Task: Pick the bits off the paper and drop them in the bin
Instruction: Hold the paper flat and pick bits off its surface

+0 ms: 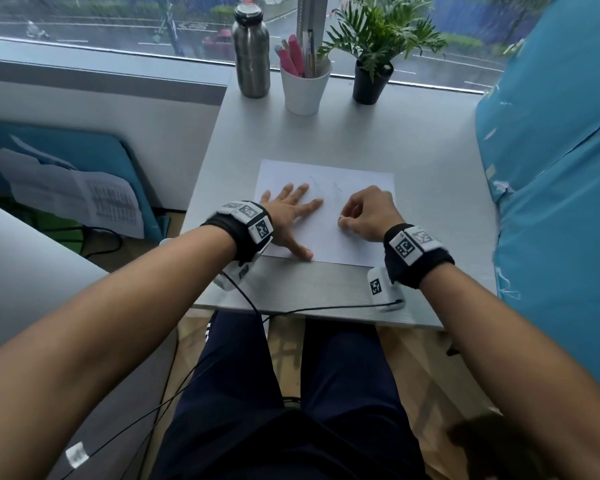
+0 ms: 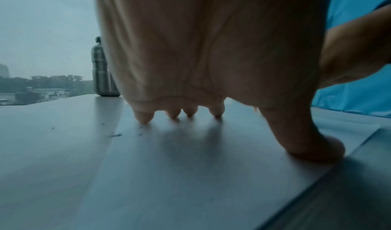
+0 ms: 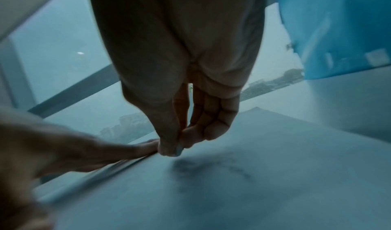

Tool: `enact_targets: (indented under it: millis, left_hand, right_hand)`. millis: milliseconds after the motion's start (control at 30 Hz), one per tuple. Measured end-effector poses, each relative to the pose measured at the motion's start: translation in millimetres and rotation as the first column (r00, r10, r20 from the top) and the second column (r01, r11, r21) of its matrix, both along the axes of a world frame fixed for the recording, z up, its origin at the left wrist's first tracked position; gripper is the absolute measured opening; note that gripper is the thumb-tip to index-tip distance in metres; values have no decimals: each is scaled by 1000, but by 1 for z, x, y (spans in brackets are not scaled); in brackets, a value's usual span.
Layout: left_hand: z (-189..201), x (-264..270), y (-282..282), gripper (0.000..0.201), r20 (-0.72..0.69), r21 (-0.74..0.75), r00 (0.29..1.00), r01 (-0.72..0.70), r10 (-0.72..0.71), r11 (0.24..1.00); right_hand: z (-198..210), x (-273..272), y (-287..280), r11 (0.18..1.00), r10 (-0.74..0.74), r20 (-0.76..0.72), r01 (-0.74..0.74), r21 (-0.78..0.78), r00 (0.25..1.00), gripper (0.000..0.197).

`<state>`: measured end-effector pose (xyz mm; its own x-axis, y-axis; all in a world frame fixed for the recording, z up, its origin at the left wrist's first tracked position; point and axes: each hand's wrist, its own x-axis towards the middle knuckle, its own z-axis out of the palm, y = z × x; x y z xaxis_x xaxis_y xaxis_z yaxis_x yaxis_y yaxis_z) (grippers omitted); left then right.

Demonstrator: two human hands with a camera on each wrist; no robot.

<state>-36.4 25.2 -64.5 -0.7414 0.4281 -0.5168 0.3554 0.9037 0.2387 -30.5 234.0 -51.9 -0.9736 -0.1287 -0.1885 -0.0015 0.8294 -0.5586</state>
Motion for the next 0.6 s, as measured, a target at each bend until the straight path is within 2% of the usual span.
enact_targets:
  millis: [100, 233, 367, 500, 533, 600]
  left_hand:
    - [0, -4, 2, 133, 9, -37, 1000, 0, 0, 999]
    - [-3, -4, 2, 137, 17, -45, 1000, 0, 1, 999]
    - [-5, -6, 1, 138, 12, -56, 1000, -2, 3, 998]
    - [-4, -5, 3, 136, 20, -42, 1000, -12, 13, 999]
    - [-4, -5, 3, 137, 16, -39, 1000, -16, 17, 999]
    - [-4, -4, 2, 137, 18, -33, 1000, -22, 22, 999]
  right_hand:
    - [1, 7, -9, 997, 75, -1, -75, -15, 997, 7]
    - [1, 9, -8, 999, 3, -76, -6, -35, 997, 10]
    - [1, 28, -23, 970, 241, 9, -241, -18, 970, 10]
    - [4, 11, -7, 997, 60, -11, -61, -55, 998, 12]
    - [4, 14, -10, 995, 86, 3, -86, -55, 996, 11]
    - [3, 26, -18, 973, 231, 55, -229, -43, 971, 11]
